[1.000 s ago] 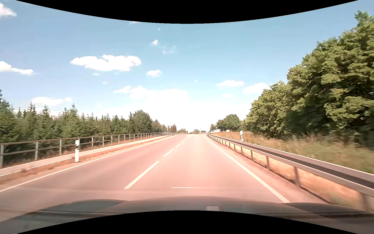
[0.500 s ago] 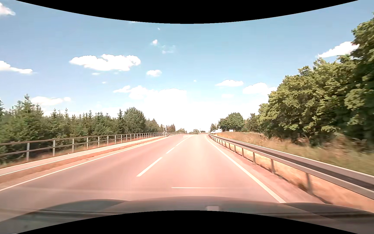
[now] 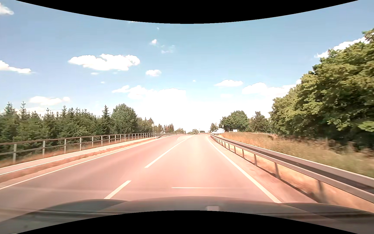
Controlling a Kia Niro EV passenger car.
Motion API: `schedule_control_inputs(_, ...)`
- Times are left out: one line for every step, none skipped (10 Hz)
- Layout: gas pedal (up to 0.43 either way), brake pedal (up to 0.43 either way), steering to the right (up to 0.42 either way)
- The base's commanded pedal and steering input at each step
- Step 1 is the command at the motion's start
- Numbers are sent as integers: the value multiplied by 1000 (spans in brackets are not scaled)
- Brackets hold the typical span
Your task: Follow the waypoints while adhering to traffic rules and regulations
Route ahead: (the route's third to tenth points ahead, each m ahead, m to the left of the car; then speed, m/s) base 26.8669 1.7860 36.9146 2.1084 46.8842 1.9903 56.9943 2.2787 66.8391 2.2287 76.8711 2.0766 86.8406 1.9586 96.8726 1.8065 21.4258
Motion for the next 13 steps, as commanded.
schedule_control_inputs(268, 0, 2)
schedule_control_inputs(268, 0, 2)
schedule_control_inputs(268, 0, 2)
schedule_control_inputs(268, 0, 2)
schedule_control_inputs(268, 0, 2)
schedule_control_inputs(268, 0, 2)
schedule_control_inputs(268, 0, 2)
schedule_control_inputs(268, 0, 2)
schedule_control_inputs(268, 0, 1)
schedule_control_inputs(268, 0, 1)
schedule_control_inputs(268, 0, 2)
schedule_control_inputs(260, 0, 1)
schedule_control_inputs(260, 0, 1)
